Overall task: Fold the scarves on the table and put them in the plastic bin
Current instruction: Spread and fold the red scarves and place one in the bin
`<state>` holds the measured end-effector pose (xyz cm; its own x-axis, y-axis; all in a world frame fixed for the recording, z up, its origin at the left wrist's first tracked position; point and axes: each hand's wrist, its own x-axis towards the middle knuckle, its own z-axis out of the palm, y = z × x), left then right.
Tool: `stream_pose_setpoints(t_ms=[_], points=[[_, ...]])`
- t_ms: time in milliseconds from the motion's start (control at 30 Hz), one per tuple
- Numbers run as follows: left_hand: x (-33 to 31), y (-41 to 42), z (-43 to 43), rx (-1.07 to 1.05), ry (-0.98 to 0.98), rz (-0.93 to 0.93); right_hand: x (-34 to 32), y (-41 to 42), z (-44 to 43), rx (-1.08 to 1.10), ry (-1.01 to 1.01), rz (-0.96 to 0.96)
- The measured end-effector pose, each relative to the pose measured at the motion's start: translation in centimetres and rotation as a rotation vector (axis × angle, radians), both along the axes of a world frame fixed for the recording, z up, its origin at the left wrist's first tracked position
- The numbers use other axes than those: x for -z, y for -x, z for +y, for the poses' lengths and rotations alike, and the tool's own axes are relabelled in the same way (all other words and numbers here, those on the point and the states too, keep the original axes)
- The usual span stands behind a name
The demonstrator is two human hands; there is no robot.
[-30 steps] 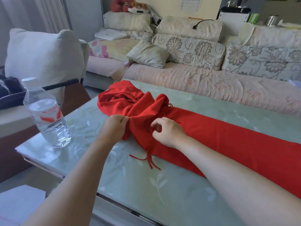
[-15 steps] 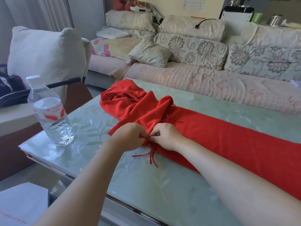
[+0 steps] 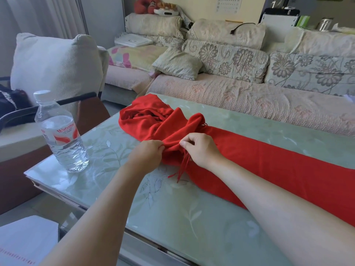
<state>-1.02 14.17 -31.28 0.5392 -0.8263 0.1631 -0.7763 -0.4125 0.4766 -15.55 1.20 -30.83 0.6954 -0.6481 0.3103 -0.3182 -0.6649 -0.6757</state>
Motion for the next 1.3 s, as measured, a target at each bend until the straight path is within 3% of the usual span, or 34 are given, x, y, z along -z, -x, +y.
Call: stream_pose_setpoints(t_ms=[167, 267, 400, 500, 700, 933, 1000, 1067, 1133, 1233, 1300], points=[[-0.6, -1.7, 0.1, -0.251, 0.002, -0.064, 1.5, 0.4, 0.0, -0.124, -0.174, 0.059], [-0.2, -1.1, 0.4, -0.189, -0.034, -0.083, 2.4, 0.0, 0.0, -0.165, -0.17, 0.078], [-0.3, 0.3, 0.5, 0.056, 0.061, -0.245, 2.0, -0.3, 0.0, -0.148, 0.104, 0.003], [-0.5, 1.0, 0.2, 0.147, 0.026, -0.274, 1.1, -0.3, -0.6, -0.101, 0.37, -0.069], [-0.7, 2.8, -1.8, 0.082, 0.011, -0.425, -2.3, 3.0, -2.1, -0.022, 0.389, -0.112], [-4.4, 8.2, -4.8, 0.055, 0.389, -0.188, -4.2, 9.9, -3.1, 0.266, -0.138, -0.251], [-5.3, 10.6, -5.6, 0.086, 0.421, -0.121, -4.1, 11.7, -2.6, 0.331, -0.465, -0.248], [-5.6, 12.7, -6.1, 0.145, 0.416, -0.108, -4.0, 13.0, -1.5, 0.322, -0.943, -0.311], [-5.6, 14.5, -6.8, 0.2, 0.37, -0.086, -3.7, 14.1, -0.9, 0.229, -1.213, -0.289], [-5.8, 16.0, -7.9, 0.214, 0.331, -0.057, -2.8, 15.0, -1.3, 0.009, -1.235, -0.376], [-5.8, 16.1, -8.4, 0.189, 0.316, -0.025, -2.5, 15.4, -1.7, -0.036, -1.02, -0.399]])
